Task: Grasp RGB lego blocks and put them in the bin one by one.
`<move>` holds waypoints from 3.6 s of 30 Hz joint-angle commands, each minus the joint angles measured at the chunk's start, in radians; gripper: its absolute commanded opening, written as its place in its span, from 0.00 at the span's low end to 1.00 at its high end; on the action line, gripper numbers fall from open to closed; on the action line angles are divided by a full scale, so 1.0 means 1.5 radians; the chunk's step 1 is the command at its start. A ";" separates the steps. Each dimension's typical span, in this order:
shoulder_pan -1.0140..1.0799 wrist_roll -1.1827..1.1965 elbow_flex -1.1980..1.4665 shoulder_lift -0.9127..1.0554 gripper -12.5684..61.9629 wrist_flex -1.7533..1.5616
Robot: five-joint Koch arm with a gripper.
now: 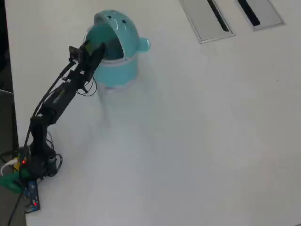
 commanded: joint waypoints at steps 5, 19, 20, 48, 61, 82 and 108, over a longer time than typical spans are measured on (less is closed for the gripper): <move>0.013 -0.003 0.053 0.138 0.55 -0.044; 0.043 0.073 0.302 0.363 0.55 -0.073; 0.048 0.079 0.317 0.375 0.55 -0.084; 0.264 0.531 0.591 0.690 0.55 -0.170; 0.437 0.760 0.798 0.749 0.55 -0.298; 0.533 1.004 1.186 0.749 0.55 -0.537; 0.561 1.242 1.277 0.744 0.63 -0.196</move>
